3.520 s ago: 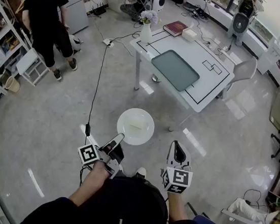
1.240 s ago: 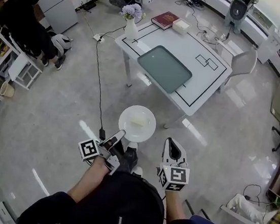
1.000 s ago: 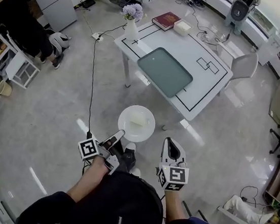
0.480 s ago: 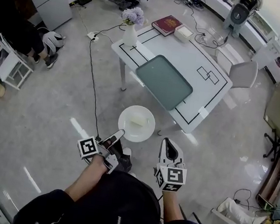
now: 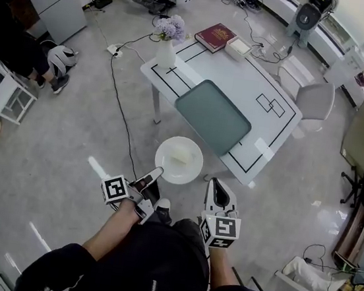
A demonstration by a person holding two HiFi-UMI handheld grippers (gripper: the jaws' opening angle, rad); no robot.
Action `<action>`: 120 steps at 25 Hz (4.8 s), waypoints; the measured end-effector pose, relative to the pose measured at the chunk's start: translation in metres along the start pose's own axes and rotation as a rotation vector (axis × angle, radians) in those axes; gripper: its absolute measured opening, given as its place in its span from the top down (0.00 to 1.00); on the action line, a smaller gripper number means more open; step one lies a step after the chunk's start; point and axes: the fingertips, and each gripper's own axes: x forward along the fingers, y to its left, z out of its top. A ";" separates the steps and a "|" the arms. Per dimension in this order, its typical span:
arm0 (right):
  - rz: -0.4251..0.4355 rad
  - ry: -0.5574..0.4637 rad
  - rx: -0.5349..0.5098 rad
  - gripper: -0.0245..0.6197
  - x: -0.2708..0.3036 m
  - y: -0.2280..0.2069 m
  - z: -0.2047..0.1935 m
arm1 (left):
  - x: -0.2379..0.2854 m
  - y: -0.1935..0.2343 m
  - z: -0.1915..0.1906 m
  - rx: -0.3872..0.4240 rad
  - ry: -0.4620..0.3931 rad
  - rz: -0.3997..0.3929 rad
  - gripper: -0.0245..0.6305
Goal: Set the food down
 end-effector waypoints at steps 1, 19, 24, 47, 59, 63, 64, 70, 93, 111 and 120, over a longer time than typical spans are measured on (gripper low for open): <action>-0.004 0.002 0.001 0.95 0.002 0.000 0.001 | 0.003 0.000 0.003 -0.001 0.003 -0.001 0.94; -0.064 -0.002 0.021 0.95 0.030 -0.039 0.002 | 0.050 0.006 0.022 -0.018 0.025 -0.018 0.94; -0.061 -0.009 0.029 0.95 0.051 -0.055 0.009 | 0.073 0.008 0.033 0.008 0.035 -0.005 0.94; -0.116 0.018 0.123 0.95 0.133 -0.145 0.026 | 0.205 0.013 0.065 0.008 0.148 0.049 0.94; -0.137 0.051 0.165 0.95 0.167 -0.183 0.025 | 0.263 0.027 0.073 0.005 0.212 0.077 0.94; -0.144 0.064 0.175 0.95 0.174 -0.192 0.023 | 0.276 0.036 0.070 -0.003 0.239 0.092 0.94; -0.145 0.066 0.174 0.95 0.175 -0.194 0.022 | 0.280 0.038 0.070 -0.003 0.244 0.093 0.94; -0.160 0.095 0.193 0.95 0.183 -0.211 0.012 | 0.304 0.049 0.066 -0.006 0.273 0.093 0.94; -0.165 0.186 0.223 0.95 0.214 -0.246 -0.013 | 0.347 0.107 0.079 -0.034 0.280 0.196 0.94; -0.147 0.191 0.241 0.95 0.220 -0.249 -0.015 | 0.345 0.133 0.082 0.029 0.304 0.350 0.94; -0.160 0.197 0.250 0.95 0.213 -0.255 -0.020 | 0.347 0.139 0.079 0.048 0.309 0.385 0.94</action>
